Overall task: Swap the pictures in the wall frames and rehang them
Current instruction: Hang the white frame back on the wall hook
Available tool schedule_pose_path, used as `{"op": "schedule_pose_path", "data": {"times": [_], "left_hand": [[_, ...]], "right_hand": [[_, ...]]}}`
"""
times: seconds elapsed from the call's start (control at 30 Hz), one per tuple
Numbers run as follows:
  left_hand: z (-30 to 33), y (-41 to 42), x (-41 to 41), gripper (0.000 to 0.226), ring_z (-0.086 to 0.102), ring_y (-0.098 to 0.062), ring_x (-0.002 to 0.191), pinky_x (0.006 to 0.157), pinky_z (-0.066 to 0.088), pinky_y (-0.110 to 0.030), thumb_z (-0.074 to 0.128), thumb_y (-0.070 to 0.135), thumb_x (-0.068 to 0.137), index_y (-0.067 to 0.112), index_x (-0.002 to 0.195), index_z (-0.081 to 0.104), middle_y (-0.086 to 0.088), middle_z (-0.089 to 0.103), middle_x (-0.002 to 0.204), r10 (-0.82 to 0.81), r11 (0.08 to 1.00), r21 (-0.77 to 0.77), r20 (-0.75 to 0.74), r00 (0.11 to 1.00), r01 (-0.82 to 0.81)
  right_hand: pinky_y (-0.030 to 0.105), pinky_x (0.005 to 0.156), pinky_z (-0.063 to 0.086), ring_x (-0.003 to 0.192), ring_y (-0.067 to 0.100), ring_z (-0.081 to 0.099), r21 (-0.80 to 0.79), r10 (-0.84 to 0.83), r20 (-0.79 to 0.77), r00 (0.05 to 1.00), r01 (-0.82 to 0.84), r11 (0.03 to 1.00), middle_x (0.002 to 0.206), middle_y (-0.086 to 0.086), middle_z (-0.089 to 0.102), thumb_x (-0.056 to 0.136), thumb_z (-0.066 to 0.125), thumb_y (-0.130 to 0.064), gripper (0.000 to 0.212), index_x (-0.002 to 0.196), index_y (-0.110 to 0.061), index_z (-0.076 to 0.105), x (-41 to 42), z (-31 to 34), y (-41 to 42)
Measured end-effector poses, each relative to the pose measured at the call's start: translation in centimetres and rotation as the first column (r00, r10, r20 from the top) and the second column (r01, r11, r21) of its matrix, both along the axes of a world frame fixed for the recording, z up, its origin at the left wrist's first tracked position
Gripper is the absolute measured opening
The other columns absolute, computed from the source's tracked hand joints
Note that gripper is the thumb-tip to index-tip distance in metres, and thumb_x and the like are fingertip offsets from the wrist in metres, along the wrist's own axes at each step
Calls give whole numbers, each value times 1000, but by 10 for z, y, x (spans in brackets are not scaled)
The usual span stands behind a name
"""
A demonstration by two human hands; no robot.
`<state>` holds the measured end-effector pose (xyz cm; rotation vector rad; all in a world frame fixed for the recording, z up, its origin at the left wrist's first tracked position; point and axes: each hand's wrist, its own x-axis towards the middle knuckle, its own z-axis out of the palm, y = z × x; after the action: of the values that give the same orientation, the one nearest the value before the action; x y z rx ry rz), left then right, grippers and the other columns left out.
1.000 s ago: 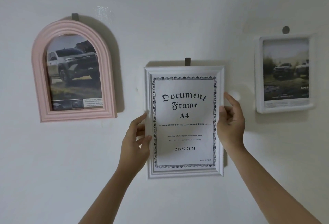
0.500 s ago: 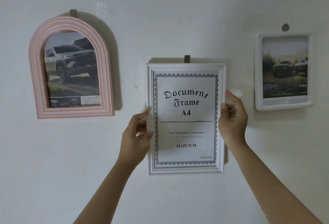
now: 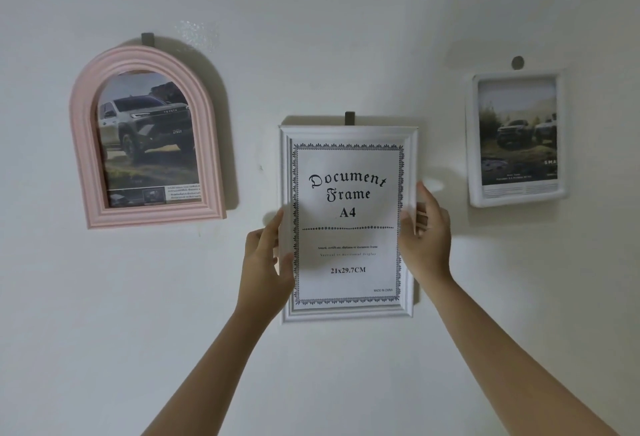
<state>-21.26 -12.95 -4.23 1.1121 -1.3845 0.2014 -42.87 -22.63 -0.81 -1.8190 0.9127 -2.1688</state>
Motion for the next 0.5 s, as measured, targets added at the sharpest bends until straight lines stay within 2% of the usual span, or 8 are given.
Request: {"op": "schedule_pose_path", "data": {"times": [0.07,0.13,0.23,0.27,0.4,0.5], "left_hand": [[2,3,-2,75,53,-7,100,94,46,-29,57,-2,82,32,143,30,5,43,107,20,1000,11,7,1000,-20],[3,7,-4,75,49,-4,100,94,40,-23,58,-2,80,27,143,29,-3,46,114,55,998,8,27,998,-55],[3,13,-8,74,41,7,99,95,32,-17,61,0,81,17,144,26,-10,46,121,94,995,20,33,995,-95],[4,14,-10,74,38,6,101,96,31,-19,62,1,81,15,144,26,-10,44,122,109,994,21,27,994,-110],[8,20,-26,71,35,-23,124,103,31,-29,63,1,79,5,141,30,-16,38,127,167,985,-47,-2,986,-167],[18,24,-48,67,36,-26,126,103,29,-27,64,1,78,4,138,35,-18,38,128,160,983,-100,35,987,-156]], "right_hand": [[26,90,46,87,6,54,19,-3,-23,1000,4,1000,109,6,46,90,58,-7,53,139,-20,43,-1,-2,3],[20,90,42,87,-4,51,26,-15,-65,998,17,1000,112,10,49,89,59,-6,55,140,-19,42,-4,-4,6],[19,90,38,92,8,52,53,-10,-117,993,16,998,116,13,50,88,60,-7,58,141,-19,39,-9,-6,10],[19,90,37,95,10,51,65,-5,-129,992,13,998,118,13,50,88,60,-7,59,141,-19,39,-11,-7,11],[22,91,36,107,14,50,57,-16,-175,985,26,998,124,10,47,88,62,-13,61,143,-17,35,-26,-11,16],[24,93,38,107,17,51,2,-48,-175,983,49,999,120,11,49,87,62,-11,59,142,-14,38,-46,-9,21]]}}
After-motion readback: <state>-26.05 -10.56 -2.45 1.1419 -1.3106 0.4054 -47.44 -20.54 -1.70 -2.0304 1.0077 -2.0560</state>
